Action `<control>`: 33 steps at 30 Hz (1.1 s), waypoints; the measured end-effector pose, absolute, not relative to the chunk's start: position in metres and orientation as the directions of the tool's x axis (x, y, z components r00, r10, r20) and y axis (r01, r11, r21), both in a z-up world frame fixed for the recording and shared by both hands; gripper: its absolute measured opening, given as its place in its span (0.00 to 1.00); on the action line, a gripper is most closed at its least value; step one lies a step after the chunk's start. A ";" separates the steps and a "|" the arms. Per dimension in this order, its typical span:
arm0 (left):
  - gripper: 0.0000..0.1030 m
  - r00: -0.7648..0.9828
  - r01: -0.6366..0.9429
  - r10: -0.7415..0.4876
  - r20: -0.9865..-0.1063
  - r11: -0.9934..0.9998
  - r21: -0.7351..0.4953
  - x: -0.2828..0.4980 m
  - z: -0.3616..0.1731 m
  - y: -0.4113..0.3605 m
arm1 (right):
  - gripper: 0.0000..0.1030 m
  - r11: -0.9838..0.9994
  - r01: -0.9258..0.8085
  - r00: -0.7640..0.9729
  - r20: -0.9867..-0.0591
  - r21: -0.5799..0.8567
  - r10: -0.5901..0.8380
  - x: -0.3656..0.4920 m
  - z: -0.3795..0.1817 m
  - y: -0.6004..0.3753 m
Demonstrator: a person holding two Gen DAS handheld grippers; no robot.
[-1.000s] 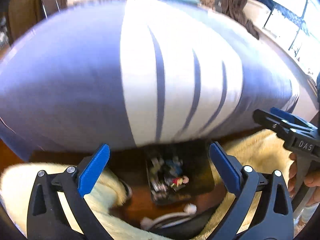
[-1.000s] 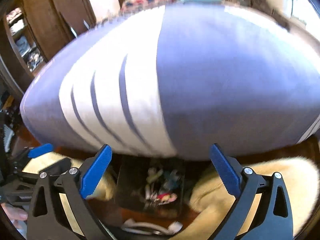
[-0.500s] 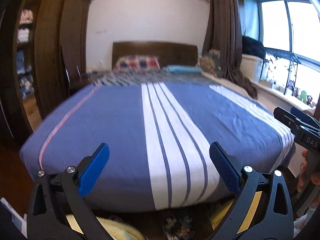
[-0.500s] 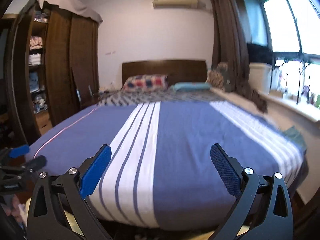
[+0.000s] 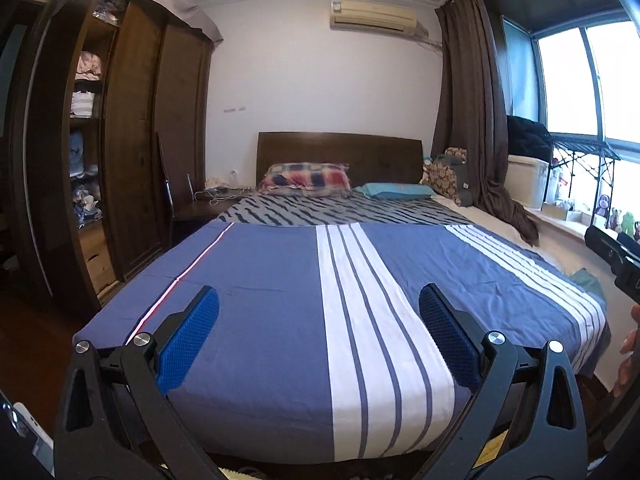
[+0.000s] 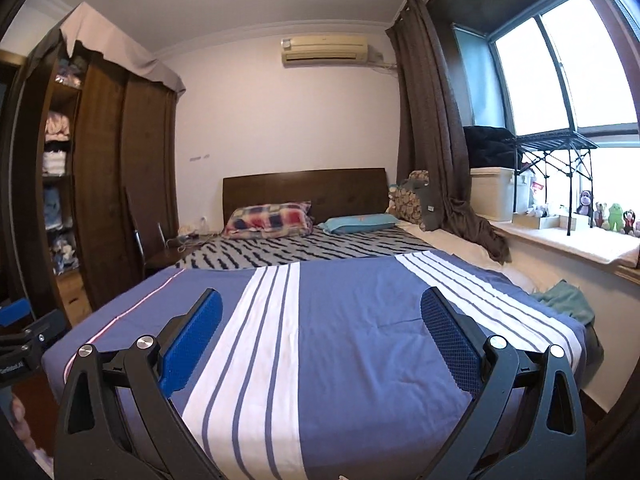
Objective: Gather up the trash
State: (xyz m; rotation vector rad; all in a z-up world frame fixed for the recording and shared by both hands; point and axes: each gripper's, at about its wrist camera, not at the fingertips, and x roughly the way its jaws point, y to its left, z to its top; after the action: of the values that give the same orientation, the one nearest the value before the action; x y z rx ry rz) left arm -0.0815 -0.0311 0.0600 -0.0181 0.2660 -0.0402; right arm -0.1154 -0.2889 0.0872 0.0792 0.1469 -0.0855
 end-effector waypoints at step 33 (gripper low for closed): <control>0.92 0.972 -0.015 0.008 -0.235 1.000 -0.026 -0.094 0.069 -0.023 | 0.97 0.995 0.080 0.982 -0.174 0.053 -0.070 -0.119 0.084 -0.276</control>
State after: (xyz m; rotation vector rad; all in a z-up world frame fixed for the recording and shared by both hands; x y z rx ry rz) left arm -0.0944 -0.0231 0.0686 -0.0271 0.2374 0.0117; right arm -0.1188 -0.2765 0.0838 0.0602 0.1726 -0.0753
